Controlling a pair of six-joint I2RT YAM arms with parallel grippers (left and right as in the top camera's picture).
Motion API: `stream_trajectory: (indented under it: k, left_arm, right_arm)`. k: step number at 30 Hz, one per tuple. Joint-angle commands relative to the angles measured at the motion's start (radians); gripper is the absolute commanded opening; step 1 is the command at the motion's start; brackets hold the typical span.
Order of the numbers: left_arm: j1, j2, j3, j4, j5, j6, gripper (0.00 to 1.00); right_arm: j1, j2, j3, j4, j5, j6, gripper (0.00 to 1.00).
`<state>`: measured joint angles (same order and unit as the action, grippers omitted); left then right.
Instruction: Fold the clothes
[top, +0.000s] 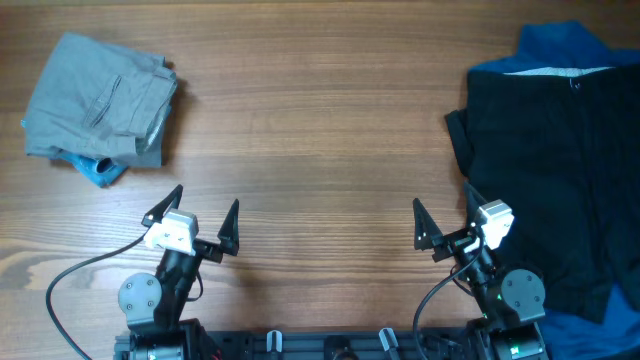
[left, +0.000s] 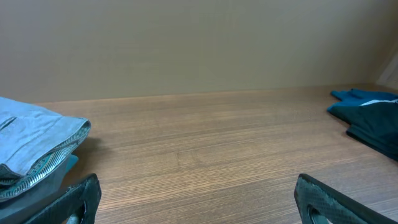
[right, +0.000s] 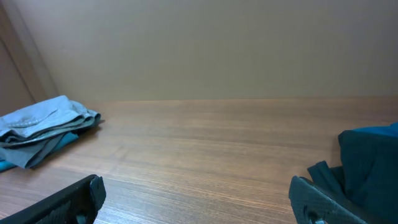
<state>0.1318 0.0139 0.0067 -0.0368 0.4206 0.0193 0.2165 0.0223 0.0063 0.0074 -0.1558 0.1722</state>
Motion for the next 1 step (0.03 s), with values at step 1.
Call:
stream_trajectory:
  k: [1]
  left_arm:
    - [-0.003, -0.008, -0.001, -0.006, 0.013, -0.005, 1.00]
  right_arm:
    - [-0.007, 0.000, -0.001, 0.003, 0.006, 0.014, 1.00]
